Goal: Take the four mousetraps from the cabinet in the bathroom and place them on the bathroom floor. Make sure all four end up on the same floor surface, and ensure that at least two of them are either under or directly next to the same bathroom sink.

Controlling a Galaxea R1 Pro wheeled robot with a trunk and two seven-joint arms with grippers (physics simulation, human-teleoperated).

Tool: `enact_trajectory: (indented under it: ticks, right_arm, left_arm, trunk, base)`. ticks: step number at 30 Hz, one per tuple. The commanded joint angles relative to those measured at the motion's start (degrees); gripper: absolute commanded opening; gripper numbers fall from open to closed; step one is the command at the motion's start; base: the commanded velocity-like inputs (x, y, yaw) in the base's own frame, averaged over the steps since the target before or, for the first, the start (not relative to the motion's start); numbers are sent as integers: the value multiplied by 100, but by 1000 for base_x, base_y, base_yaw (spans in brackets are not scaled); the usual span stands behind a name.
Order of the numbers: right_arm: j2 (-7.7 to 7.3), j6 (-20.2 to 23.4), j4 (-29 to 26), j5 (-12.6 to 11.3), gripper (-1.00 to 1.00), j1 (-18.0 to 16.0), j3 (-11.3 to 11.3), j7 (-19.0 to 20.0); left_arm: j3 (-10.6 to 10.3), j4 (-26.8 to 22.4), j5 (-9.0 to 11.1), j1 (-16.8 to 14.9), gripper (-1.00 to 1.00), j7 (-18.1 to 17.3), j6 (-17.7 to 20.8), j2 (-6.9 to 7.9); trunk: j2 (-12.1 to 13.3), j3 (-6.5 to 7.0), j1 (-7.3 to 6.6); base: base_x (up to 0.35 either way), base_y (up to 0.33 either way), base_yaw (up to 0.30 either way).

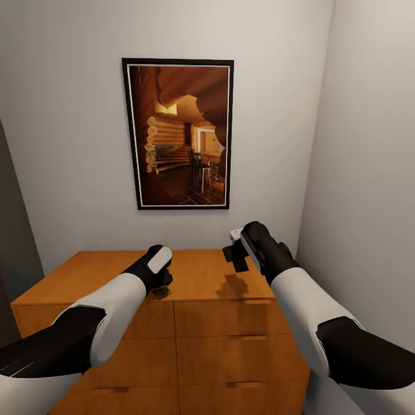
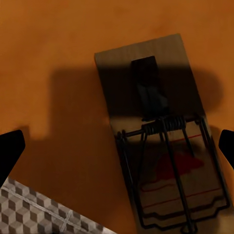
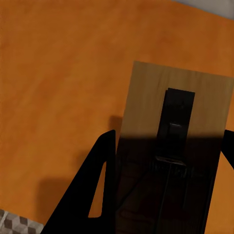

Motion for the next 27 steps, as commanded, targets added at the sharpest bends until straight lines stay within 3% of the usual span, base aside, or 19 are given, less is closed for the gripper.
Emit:
enact_trajectory:
  ticks: [1, 19, 20, 27]
  right_arm:
    - [-1, 22, -6, 53, -100, -4, 4, 66]
    - [-1, 22, -6, 52, -100, -4, 4, 81]
    - [-1, 22, -6, 49, -100, -4, 4, 80]
    - [-1, 22, -6, 54, -100, -4, 4, 91]
  left_arm:
    - [-36, 4, 36, -3, 100, 34, 18, 0]
    - [-36, 181, 36, -3, 100, -162, -57, 0]
    - [-36, 203, 36, -3, -100, -188, -59, 0]
    - [-37, 260, 29, -3, -100, -233, -61, 0]
  trunk:
    - [-4, -8, 0]
    - [-4, -8, 0]
    - [-4, -8, 0]
    - [-4, -8, 0]
  base:
    - [0, 0, 0]
    - [0, 0, 0]
    - [0, 0, 0]
    - [0, 0, 0]
